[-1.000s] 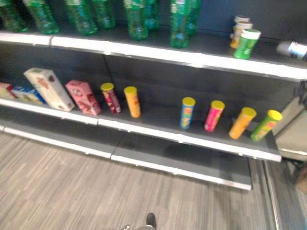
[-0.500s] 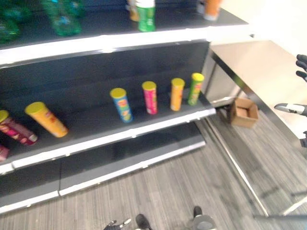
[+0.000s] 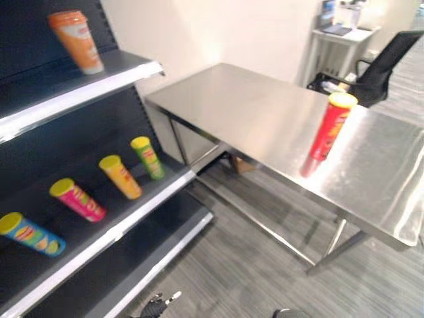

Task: Put the goods on the table back onto the shelves and tidy them up.

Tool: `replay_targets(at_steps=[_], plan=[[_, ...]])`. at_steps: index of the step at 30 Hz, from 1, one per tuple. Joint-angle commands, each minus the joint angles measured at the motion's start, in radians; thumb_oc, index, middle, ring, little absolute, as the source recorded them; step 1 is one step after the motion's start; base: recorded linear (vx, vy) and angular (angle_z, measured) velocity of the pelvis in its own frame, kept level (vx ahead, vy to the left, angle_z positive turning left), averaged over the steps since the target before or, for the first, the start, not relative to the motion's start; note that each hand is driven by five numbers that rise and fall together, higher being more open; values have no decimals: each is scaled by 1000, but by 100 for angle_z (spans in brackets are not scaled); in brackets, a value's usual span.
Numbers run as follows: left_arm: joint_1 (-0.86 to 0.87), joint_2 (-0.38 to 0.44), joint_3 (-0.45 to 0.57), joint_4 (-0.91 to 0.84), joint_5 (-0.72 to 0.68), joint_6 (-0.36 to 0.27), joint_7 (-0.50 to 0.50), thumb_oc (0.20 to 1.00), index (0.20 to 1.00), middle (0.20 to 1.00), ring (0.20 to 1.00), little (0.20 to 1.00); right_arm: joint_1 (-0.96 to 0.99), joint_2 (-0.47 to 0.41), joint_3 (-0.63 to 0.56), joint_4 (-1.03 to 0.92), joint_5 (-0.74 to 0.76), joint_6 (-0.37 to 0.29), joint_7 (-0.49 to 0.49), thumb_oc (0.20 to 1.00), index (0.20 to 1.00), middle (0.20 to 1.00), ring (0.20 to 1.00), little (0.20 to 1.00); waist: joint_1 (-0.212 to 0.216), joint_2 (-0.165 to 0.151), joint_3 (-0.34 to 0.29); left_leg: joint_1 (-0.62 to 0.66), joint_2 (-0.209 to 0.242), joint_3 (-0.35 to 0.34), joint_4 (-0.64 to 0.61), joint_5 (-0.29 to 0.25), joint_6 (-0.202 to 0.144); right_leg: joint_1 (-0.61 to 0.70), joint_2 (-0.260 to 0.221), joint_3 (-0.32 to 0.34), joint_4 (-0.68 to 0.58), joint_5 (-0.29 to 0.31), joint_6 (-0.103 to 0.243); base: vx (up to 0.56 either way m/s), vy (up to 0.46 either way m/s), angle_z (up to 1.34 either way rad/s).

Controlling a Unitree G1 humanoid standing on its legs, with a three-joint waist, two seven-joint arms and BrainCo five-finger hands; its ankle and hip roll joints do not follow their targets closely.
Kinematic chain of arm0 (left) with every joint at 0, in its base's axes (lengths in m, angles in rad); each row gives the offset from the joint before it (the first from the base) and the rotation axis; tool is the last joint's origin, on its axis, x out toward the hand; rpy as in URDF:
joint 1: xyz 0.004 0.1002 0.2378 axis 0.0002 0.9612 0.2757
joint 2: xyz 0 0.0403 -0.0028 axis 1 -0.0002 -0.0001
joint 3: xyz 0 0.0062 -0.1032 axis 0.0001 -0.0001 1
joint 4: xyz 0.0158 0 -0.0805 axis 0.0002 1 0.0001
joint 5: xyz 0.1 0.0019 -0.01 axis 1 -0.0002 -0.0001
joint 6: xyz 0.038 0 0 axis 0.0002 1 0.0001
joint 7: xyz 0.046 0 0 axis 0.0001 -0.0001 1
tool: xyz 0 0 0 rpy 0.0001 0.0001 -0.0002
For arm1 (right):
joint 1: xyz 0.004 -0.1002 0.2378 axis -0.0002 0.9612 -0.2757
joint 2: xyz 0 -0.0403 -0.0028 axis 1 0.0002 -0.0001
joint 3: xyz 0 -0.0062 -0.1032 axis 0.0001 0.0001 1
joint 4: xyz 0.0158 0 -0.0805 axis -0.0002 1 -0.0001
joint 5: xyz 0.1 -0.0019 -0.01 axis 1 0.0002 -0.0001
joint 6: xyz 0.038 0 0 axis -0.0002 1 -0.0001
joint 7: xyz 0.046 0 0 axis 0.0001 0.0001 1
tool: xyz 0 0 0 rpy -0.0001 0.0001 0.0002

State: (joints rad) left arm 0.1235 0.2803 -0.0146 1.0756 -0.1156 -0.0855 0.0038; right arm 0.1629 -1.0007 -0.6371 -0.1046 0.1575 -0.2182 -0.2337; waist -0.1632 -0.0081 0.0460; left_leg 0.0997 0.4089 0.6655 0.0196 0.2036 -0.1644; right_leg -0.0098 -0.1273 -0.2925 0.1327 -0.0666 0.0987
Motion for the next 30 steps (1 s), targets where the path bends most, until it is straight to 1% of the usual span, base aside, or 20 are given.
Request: replay_targets(at_steps=[1, 2, 3, 4, 5, 6, 7, 9, 11, 12, 13, 14, 16, 17, 21, 25, 26, 28, 29, 30], plan=[[-15, 44, 1, -26, -42, -12, 17, 1000, 1000, 1000, 1000, 1000, -94, 11, -92, -30, 48, -61, -50, 1000, 1000, 1000, 1000, 1000, 46, -49, 71, 15, 62, -44, -74, -5, -79, 138, -13, 19, -220, -10, 97, -37, -224, 30], [-19, 36, -2, -29, -48, -10, 22, 1000, 1000, 1000, 1000, 1000, -102, 13, -70, -14, 50, -60, -59, 1000, 1000, 1000, 1000, 1000, 56, -43, 89, -2, 68, -85, -47, 11, -80, 148, -1, 21, -220, -21, 85, -62, -210, 16], [-29, 35, -6, -33, -55, -10, 25, 1000, 1000, 1000, 1000, 1000, -109, 9, -46, 2, 45, -51, -57, 1000, 1000, 1000, 1000, 1000, 68, -41, 105, -27, 57, -144, -20, 29, -79, 153, 8, 24, -220, -28, 76, -182, -201, 0], [-37, 34, -7, -33, -59, -11, 24, 1000, 1000, 1000, 1000, 1000, -117, 8, -20, 19, 47, -41, -45, 1000, 1000, 1000, 1000, 1000, 76, -45, 120, -66, 32, -192, 7, 23, -48, 143, 11, 14, -220, -16, 64, -195, -196, -17], [-41, 32, -10, -33, -60, -12, 25, 1000, 1000, 1000, 1000, 1000, -125, 8, 1, 37, 48, -34, -40, 1000, 1000, 1000, 1000, 1000, 82, -55, 125, -88, -7, -242, 26, -10, -33, 140, 9, 15, -220, -14, 59, -191, -209, -19], [-40, 31, -19, -37, -60, -13, 22, 1000, 1000, 1000, 1000, 1000, -134, 8, 22, 60, 52, -25, -33, 1000, 1000, 1000, 1000, 1000, 89, -61, 126, -94, -51, -262, 30, -62, -15, 135, 7, 17, -220, -7, 54, -77, -160, -15], [-39, 29, -28, -39, -57, -14, 16, 1000, 1000, 1000, 1000, 1000, -157, 8, 53, 82, 59, -23, -25, 1000, 1000, 1000, 1000, 1000, 93, -67, 125, -107, -96, -270, 50, -110, 4, 129, 0, 20, -220, -3, 56, -52, -116, -12], [-44, 25, -39, -37, -46, -11, 9, 1000, 1000, 1000, 1000, 1000, -183, 5, 87, 126, 70, -16, -19, 1000, 1000, 1000, 1000, 1000, 101, -74, 129, -140, -155, -267, 106, -163, 23, 127, -4, 14, -220, 2, 50, -37, -80, -14], [-51, 24, -49, -34, -41, -6, 1, 1000, 1000, 1000, 1000, 1000, -201, 2, 121, 160, 78, -2, -7, 1000, 1000, 1000, 1000, 1000, 105, -73, 128, -149, -205, -254, 116, -198, 44, 124, 1, 12, -220, 4, 46, -5, -12, 24], [-60, 22, -62, -20, -30, -3, 1, 1000, 1000, 1000, 1000, 1000, -213, -5, 141, 196, 79, 4, -6, 1000, 1000, 1000, 1000, 1000, 100, -65, 126, -142, -246, -261, 95, -216, 57, 127, 10, -1, -220, 6, 47, 24, 33, 35], [-61, 22, -62, -20, -30, -3, 1, 1000, 1000, 1000, 1000, 1000, -213, -6, 141, 196, 80, 4, -5, 1000, 1000, 1000, 1000, 1000, 98, -65, 126, -141, -247, -262, 94, -215, 58, 128, 9, -3, -220, 5, 48, 71, 89, 25], [-64, 19, -68, -17, -27, 0, -8, 1000, 1000, 1000, 1000, 1000, -203, 6, 139, 210, 80, 12, -4, 1000, 1000, 1000, 1000, 1000, 93, -53, 118, -119, -267, -266, 53, -216, 64, 129, 11, -8, -220, 11, 52, 51, 65, 25], [-64, 19, -68, -17, -27, 0, -8, 1000, 1000, 1000, 1000, 1000, -202, 7, 138, 210, 80, 12, -4, 1000, 1000, 1000, 1000, 1000, 93, -54, 118, -116, -268, -266, 49, -213, 65, 130, 10, -9, -220, 10, 52, 65, 80, 34], [-70, 28, -73, -16, -17, -2, -9, 1000, 1000, 1000, 1000, 1000, -202, 16, 141, 235, 73, 25, 3, 1000, 1000, 1000, 1000, 1000, 88, -53, 106, -101, -279, -261, 16, -204, 63, 137, -1, -25, -218, 19, 58, 112, 136, 11], [-65, 31, -72, -15, -26, -3, -5, 1000, 1000, 1000, 1000, 1000, -228, 25, 179, 254, 61, 30, 0, 1000, 1000, 1000, 1000, 1000, 91, -52, 99, -66, -298, -256, -39, -204, 76, 130, -21, -28, -190, 22, 72, 75, 125, 13], [-57, 37, -56, -11, -28, 0, -2, 1000, 1000, 1000, 1000, 1000, -249, 27, 200, 277, 33, 47, -4, 1000, 1000, 1000, 1000, 1000, 98, -48, 106, -28, -322, -250, -83, -215, 99, 87, -70, -26, -68, 12, 93, 45, 166, 2], [-53, 40, -52, -12, -30, 2, 0, 1000, 1000, 1000, 1000, 1000, -258, 29, 208, 287, 17, 53, -10, 1000, 1000, 1000, 1000, 1000, 102, -43, 119, -14, -331, -248, -92, -221, 113, 61, -97, -36, 8, 7, 102, 21, 150, 3], [-53, 40, -51, -13, -30, 2, 0, 1000, 1000, 1000, 1000, 1000, -259, 29, 209, 287, 17, 53, -11, 1000, 1000, 1000, 1000, 1000, 102, -44, 119, -15, -332, -247, -92, -221, 113, 58, -100, -35, 14, 4, 103, 23, 100, -1], [-51, 48, -52, 3, -23, 7, 3, 1000, 1000, 1000, 1000, 1000, -246, 35, 189, 304, 9, 60, -17, 1000, 1000, 1000, 1000, 1000, 99, -42, 134, -4, -344, -262, -99, -232, 123, 16, -130, -25, 119, 17, 112, 34, 101, 1], [-51, 48, -52, 3, -23, 7, 3, 1000, 1000, 1000, 1000, 1000, -245, 35, 188, 304, 9, 60, -17, 1000, 1000, 1000, 1000, 1000, 99, -42, 134, -5, -345, -262, -99, -232, 123, 16, -131, -25, 121, 16, 113, 71, 95, 18]])
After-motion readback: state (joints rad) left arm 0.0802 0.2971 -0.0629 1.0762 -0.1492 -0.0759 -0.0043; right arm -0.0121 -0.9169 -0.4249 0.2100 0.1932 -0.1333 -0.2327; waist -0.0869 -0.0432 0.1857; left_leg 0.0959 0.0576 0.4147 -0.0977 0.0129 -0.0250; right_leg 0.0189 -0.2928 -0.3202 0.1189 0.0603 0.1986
